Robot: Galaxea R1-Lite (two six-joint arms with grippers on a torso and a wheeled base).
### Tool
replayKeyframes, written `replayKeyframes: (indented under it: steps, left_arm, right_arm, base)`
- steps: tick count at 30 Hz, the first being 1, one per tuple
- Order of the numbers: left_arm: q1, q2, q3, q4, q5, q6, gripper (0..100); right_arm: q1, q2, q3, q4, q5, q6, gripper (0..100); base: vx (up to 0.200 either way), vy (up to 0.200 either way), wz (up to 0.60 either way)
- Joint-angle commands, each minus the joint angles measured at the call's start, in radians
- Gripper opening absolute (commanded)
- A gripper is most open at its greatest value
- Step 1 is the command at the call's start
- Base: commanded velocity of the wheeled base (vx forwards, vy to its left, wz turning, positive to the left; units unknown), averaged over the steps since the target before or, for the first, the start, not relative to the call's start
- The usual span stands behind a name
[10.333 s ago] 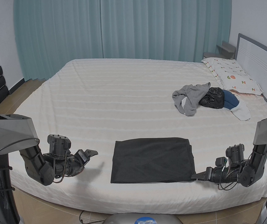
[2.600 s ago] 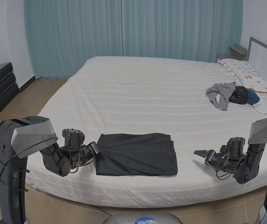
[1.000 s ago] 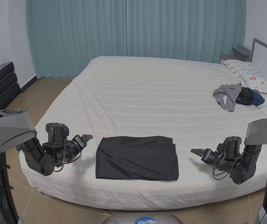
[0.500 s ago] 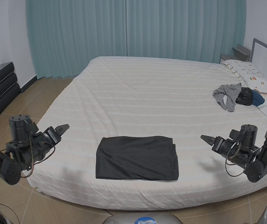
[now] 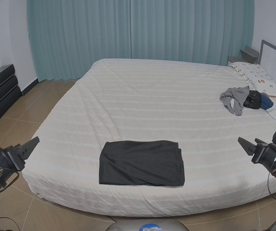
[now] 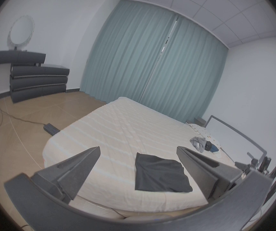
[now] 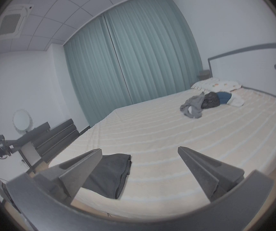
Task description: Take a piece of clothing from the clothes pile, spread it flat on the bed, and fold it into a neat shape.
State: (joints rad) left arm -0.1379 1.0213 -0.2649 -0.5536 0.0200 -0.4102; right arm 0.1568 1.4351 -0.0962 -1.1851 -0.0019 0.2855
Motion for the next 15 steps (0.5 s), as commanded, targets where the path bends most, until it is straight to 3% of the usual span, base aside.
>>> replayKeyframes:
  steps: [1,4,5,7,15]
  left_arm:
    - [0.004,-0.555,-0.045,0.466,0.014,0.2,100]
    - [0.007,-0.619,-0.063,0.521,0.02,0.208,100]
    - [0.007,-0.619,-0.063,0.521,0.02,0.208,100]
    - [0.009,-0.681,-0.057,0.558,0.055,0.214,100]
    - [0.021,-0.803,-0.062,0.679,0.074,0.215,100]
  right_arm:
    - [-0.034,-0.647,0.033,0.455,-0.053,-0.213,100]
    - [-0.034,-0.785,-0.007,0.648,-0.056,-0.24,100]
    - [-0.034,-0.785,-0.007,0.648,-0.056,-0.24,100]
    - [-0.037,-0.915,-0.028,0.809,-0.056,-0.244,100]
    - [-0.146,-1.142,-0.093,1.13,-0.041,-0.307,100]
  base:
    - [0.0,0.0,0.0]
    - [0.0,0.0,0.0]
    - [0.0,0.0,0.0]
    - [0.0,0.0,0.0]
    - [0.0,0.0,0.0]
